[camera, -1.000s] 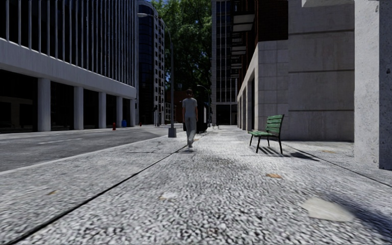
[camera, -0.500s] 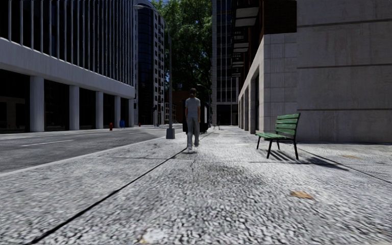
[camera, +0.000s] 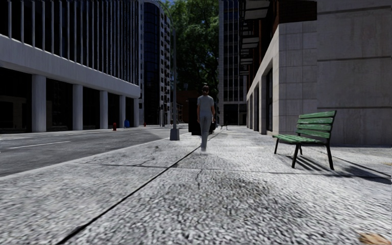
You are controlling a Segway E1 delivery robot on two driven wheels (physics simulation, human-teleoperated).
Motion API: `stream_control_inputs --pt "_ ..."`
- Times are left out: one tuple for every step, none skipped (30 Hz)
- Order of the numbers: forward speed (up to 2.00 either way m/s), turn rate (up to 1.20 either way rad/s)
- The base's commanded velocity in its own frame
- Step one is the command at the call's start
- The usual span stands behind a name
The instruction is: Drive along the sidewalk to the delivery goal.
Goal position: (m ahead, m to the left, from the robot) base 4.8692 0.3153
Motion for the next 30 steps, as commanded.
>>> stream_control_inputs --pt "1.65 0.32" --pt "1.66 0.32" --pt "1.66 0.32" --pt "1.66 0.32" --pt "1.66 0.32" --pt "1.66 0.32" --pt "1.66 0.32" --pt "1.66 0.32" --pt "1.66 0.32" --pt "1.66 0.32" --pt "1.66 0.32" --pt "1.66 0.32" --pt "1.66 0.32" --pt "1.66 0.32" --pt "1.66 0.32" --pt "1.66 0.32" --pt "1.66 0.32" --pt "1.66 0.32" --pt "1.66 0.32" --pt "1.66 0.32" --pt "1.66 0.32" --pt "1.66 0.32" --pt "1.66 0.32" --pt "1.66 0.32" --pt "1.66 0.32" --pt "1.66 0.32" --pt "1.66 0.32" --pt "1.66 0.32" --pt "1.66 0.0" --pt "1.67 0.0"
